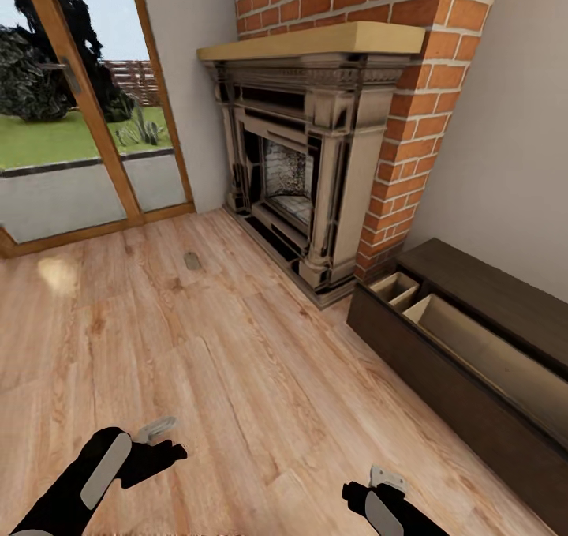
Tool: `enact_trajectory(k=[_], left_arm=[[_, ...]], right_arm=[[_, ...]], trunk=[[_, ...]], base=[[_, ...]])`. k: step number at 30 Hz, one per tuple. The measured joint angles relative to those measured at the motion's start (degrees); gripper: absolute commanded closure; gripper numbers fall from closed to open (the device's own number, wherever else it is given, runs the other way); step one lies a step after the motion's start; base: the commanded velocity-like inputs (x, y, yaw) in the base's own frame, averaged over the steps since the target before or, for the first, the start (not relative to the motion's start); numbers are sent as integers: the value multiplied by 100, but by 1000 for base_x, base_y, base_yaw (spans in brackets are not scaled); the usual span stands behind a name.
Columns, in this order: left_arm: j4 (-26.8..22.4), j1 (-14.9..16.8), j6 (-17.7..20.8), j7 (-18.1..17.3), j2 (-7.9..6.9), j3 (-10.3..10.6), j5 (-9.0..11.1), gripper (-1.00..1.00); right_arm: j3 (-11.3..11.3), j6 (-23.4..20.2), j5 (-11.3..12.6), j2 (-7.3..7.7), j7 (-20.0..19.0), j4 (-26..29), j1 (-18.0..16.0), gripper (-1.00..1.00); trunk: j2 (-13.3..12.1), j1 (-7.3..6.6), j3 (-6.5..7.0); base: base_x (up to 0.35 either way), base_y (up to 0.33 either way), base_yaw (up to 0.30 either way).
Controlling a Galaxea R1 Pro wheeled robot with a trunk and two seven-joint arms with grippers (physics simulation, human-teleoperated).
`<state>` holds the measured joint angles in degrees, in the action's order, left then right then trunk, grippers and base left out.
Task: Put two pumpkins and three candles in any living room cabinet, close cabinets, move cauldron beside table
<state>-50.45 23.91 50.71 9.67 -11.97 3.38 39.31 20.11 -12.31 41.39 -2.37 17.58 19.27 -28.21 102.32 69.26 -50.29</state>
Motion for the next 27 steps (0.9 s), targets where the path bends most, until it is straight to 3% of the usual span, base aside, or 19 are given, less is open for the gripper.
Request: enact_trajectory(k=[14,19,27], left_arm=[[0,0,-3,0,-12,-30,0,-100],[0,0,-8,2,-15,-28,-6,-100],[0,0,-9,1,-16,-27,-11,-100]], right_arm=[[2,80,-2,0,0,-1,0,-100],[34,180,-5,0,-6,-2,0,-100],[313,208,8,17,-71,7,0,-100]], trunk=[[0,0,36],[0,0,44],[0,0,45]], base=[[40,0,298],[243,0,298],[321,0,221]])
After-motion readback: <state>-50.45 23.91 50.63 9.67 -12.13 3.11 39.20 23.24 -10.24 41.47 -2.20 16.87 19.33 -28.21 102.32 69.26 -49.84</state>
